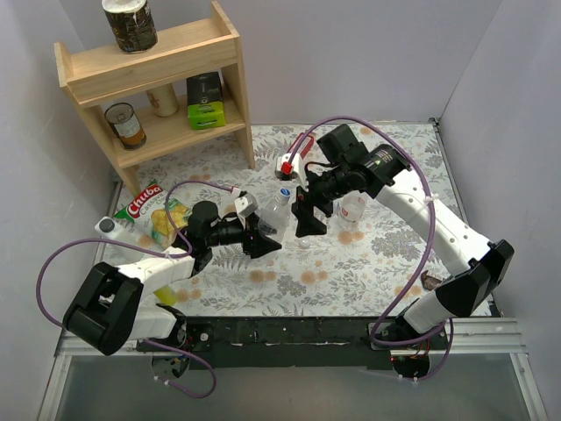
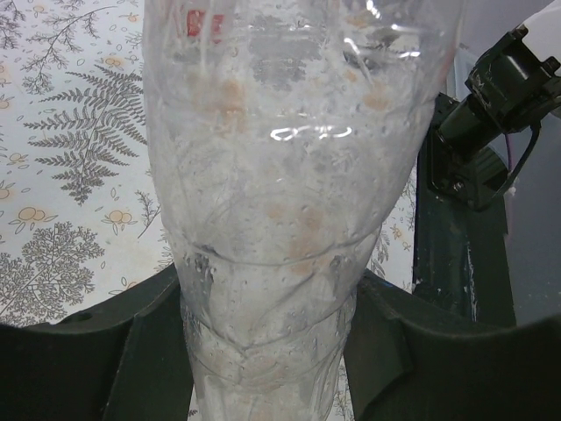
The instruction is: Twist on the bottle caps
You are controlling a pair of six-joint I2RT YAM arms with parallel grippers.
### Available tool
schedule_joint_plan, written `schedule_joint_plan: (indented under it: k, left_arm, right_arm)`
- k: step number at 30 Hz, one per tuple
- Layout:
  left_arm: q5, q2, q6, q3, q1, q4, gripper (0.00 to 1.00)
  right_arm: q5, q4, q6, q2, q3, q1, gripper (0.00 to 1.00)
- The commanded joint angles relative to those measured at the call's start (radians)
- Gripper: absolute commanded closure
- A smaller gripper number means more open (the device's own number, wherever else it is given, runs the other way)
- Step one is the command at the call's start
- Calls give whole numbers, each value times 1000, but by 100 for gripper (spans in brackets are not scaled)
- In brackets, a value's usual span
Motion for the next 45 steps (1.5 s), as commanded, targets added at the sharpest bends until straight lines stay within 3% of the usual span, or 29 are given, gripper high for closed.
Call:
schedule_joint_plan:
  k: [1,6,13,28,45]
  left_arm:
    - [50,-20,88,-5,1,-34,100]
    - [106,-25,217,21,-2,-147,100]
    - [107,-10,179,52,-6,-158,100]
    - [46,33,-54,29,1,15,100]
    - [32,41,-78,44,17,40,100]
  right_arm:
    - [85,14,23,-37,22,-8,4]
    - [61,48,32,48,126,-28,2]
    - [-70,9,-36,119,197,16,2]
    - [20,0,-14,3,16,49,2]
    - [116,12,15,-45,-135,49,2]
